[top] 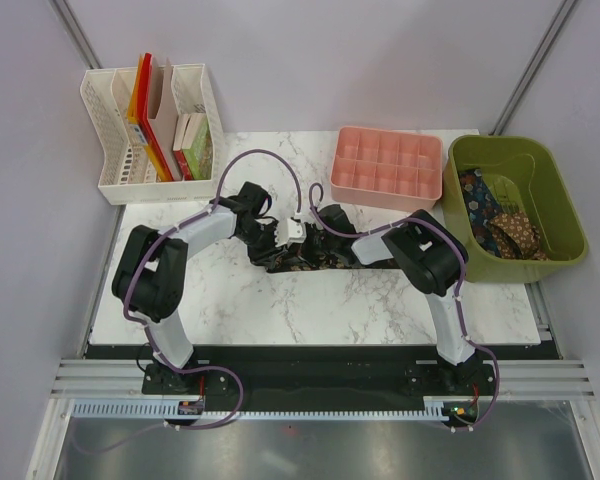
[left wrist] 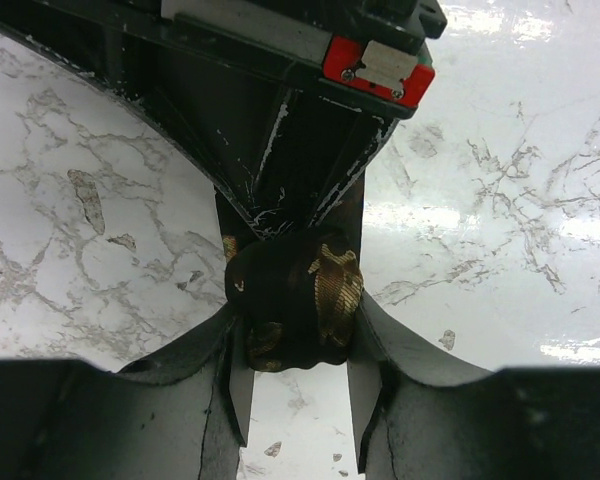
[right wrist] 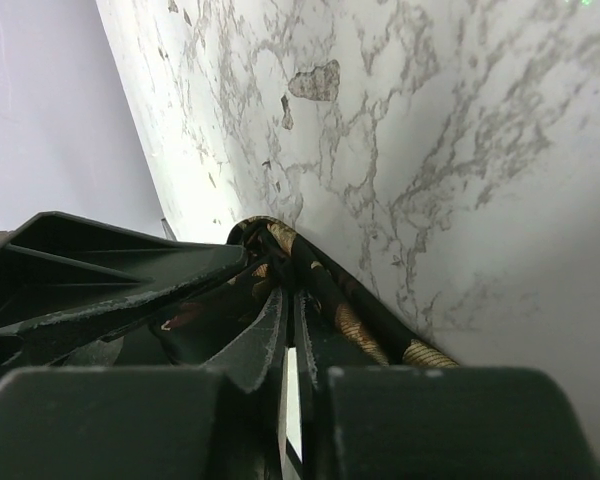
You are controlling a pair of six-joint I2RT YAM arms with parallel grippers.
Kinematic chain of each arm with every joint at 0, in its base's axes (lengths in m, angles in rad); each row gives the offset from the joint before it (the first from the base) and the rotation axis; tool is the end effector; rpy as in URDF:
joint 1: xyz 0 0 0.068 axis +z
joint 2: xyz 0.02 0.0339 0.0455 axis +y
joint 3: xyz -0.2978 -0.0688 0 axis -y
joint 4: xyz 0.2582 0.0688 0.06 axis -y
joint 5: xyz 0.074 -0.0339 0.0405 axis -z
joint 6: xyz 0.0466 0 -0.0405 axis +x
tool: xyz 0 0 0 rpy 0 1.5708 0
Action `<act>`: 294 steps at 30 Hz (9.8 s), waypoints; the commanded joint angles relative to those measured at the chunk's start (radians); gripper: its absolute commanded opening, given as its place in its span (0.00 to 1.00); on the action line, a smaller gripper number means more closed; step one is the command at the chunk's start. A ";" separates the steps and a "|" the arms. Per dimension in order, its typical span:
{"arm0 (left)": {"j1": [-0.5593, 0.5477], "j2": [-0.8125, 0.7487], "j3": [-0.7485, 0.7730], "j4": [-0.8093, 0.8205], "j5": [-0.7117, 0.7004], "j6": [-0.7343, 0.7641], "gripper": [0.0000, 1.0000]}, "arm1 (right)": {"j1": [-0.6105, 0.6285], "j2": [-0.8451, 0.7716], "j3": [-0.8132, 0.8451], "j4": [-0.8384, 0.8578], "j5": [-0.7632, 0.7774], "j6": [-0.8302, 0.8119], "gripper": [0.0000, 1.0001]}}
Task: Roll the ties
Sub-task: Roll the tie at the center of the board.
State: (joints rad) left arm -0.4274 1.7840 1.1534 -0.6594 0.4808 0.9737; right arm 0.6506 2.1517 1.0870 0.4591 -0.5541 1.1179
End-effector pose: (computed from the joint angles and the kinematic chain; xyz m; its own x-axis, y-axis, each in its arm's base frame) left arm 0.3177 -0.1684 0.1900 -0.0913 0.8473 -0.5233 0.9953 0.0944 -0.0207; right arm 0.3468 0.2948 0.1010 -0.9709 0.2220 -0.0904 0.0313 0.4915 0.8703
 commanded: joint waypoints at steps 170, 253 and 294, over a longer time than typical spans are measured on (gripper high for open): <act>0.315 -0.295 0.130 0.021 0.419 -0.360 0.99 | -0.086 0.005 -0.024 -0.146 -0.020 -0.161 0.00; -0.025 0.138 0.014 -0.002 -0.070 -0.058 0.25 | -0.071 -0.167 -0.006 -0.217 -0.132 -0.055 0.30; 0.018 0.028 0.083 -0.049 0.039 -0.017 0.61 | -0.101 -0.013 0.036 -0.419 0.008 -0.285 0.00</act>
State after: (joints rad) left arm -0.4511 1.8816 1.2560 -0.6975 0.5491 0.9096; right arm 0.5644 2.0781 1.1213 0.1818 -0.6552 0.9112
